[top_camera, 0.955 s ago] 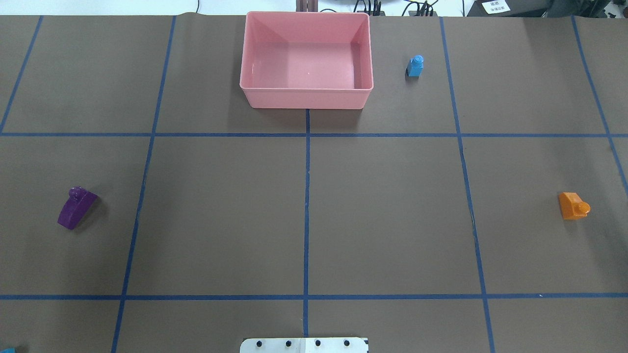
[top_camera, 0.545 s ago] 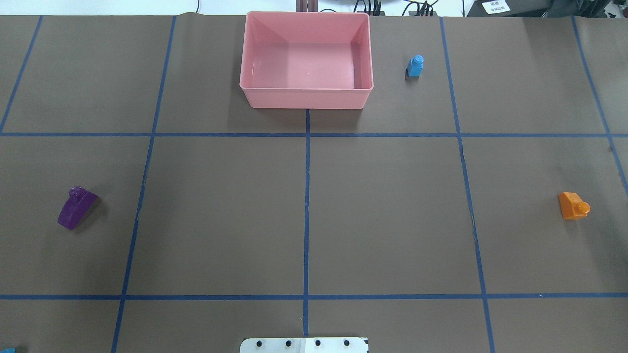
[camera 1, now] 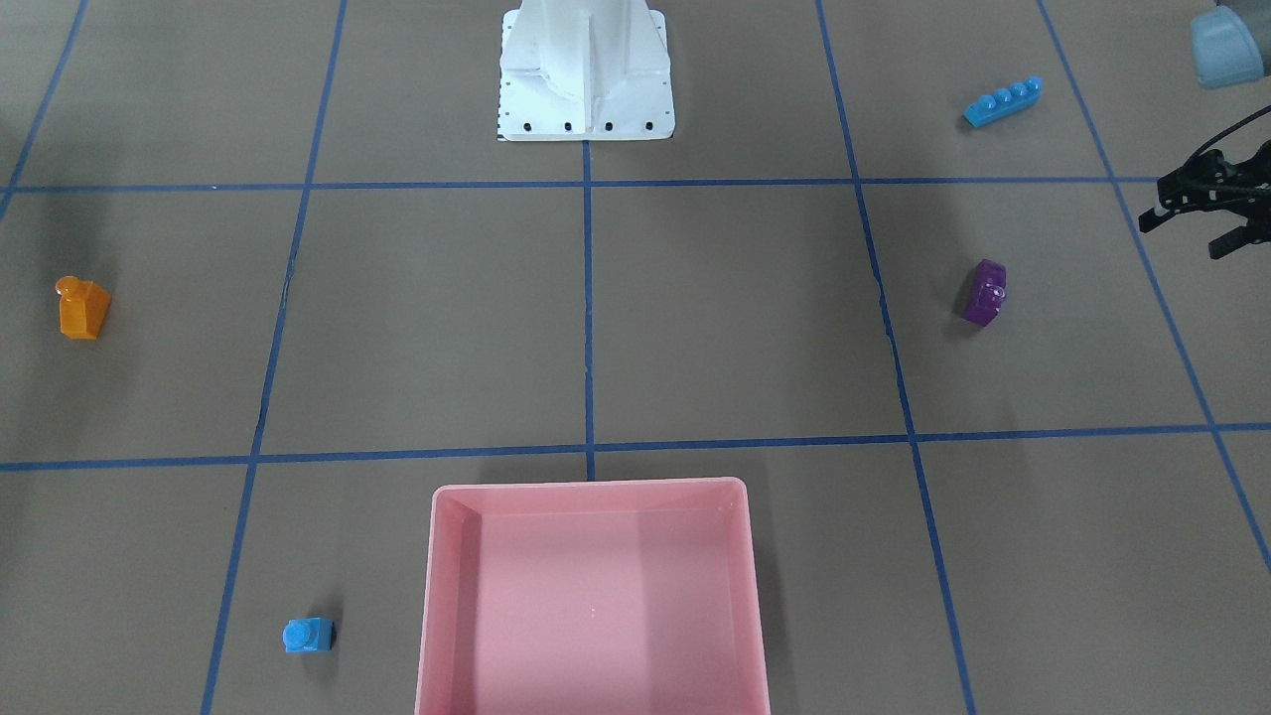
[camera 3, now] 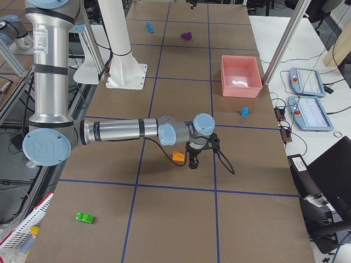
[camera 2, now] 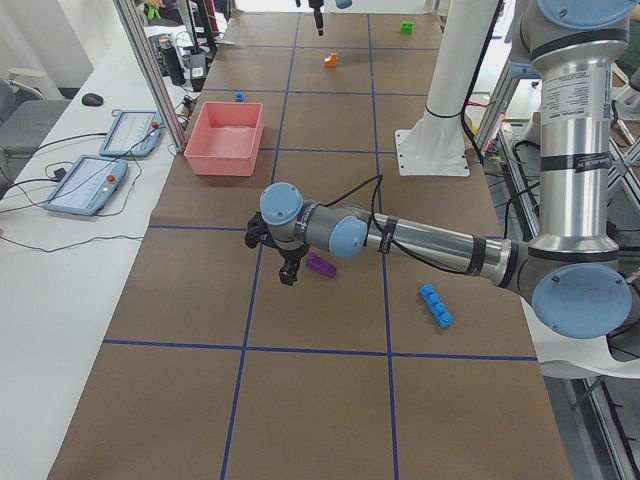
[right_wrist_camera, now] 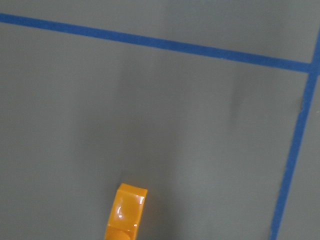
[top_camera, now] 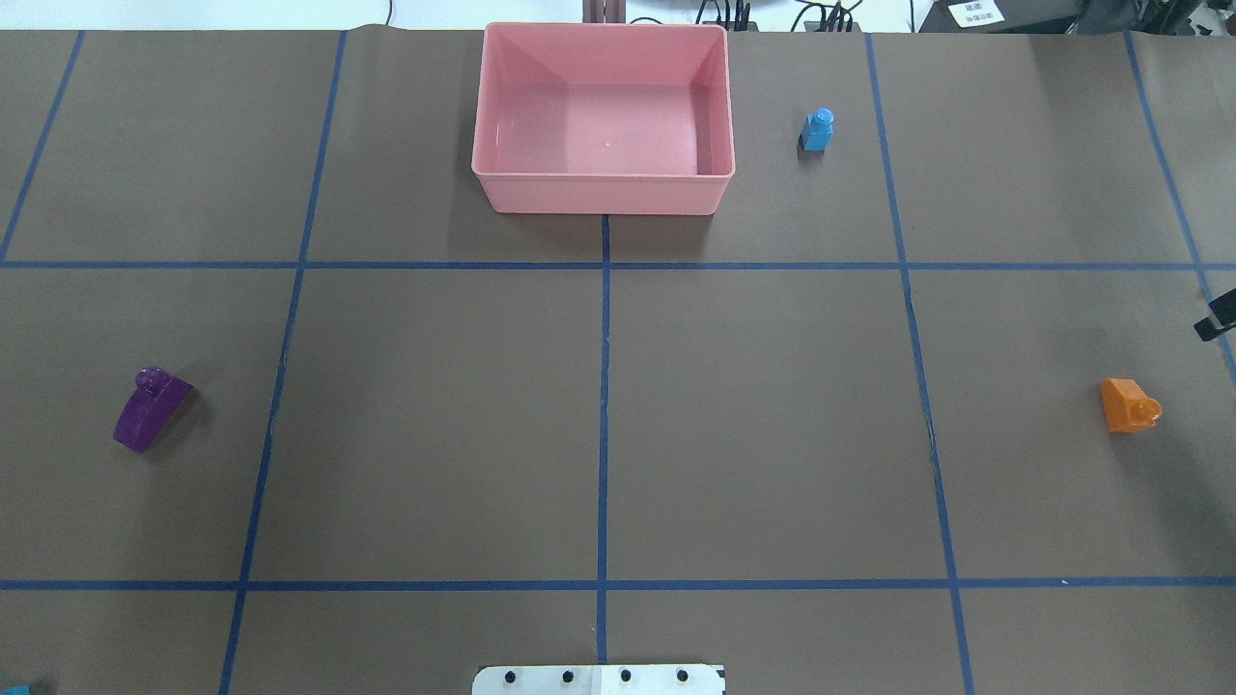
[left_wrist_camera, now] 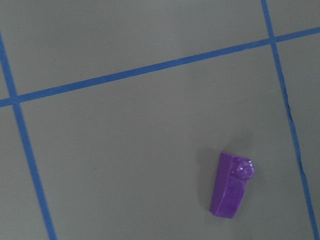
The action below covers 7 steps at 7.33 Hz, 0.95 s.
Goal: Put all blocks into box
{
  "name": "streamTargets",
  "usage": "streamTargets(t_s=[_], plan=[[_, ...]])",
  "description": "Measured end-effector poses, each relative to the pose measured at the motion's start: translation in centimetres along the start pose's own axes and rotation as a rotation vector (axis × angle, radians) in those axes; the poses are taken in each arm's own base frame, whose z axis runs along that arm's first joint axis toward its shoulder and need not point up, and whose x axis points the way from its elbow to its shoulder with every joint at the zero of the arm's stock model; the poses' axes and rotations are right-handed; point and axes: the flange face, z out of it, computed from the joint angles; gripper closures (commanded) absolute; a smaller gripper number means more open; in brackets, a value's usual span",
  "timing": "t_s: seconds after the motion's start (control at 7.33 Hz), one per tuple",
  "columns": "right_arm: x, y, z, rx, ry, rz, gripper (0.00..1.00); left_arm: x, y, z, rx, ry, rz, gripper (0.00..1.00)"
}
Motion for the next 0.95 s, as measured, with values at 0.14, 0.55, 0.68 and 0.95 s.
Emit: streamTargets(t_s=[0.14, 0.55, 0.68, 0.95], plan=[[-2.0, 0.0, 2.1, -0.043, 0.000, 0.016, 0.00, 1.3, -0.4, 0.8, -0.002, 0.004, 0.034, 0.00], [-4.8, 0.8, 6.8, -0.140, 0.012, -0.008, 0.00, 4.0, -0.9, 2.6, -0.015, -0.046, 0.111, 0.00], [-4.9, 0.9, 8.1, -0.163, 0.025, -0.011, 0.23, 4.6, -0.9, 3.3, -0.025, -0.053, 0.126, 0.00], [-5.4, 0.6, 9.6, -0.182, 0.056, -0.017, 1.00, 6.2, -0.8, 5.6, -0.051, -0.077, 0.185, 0.00]])
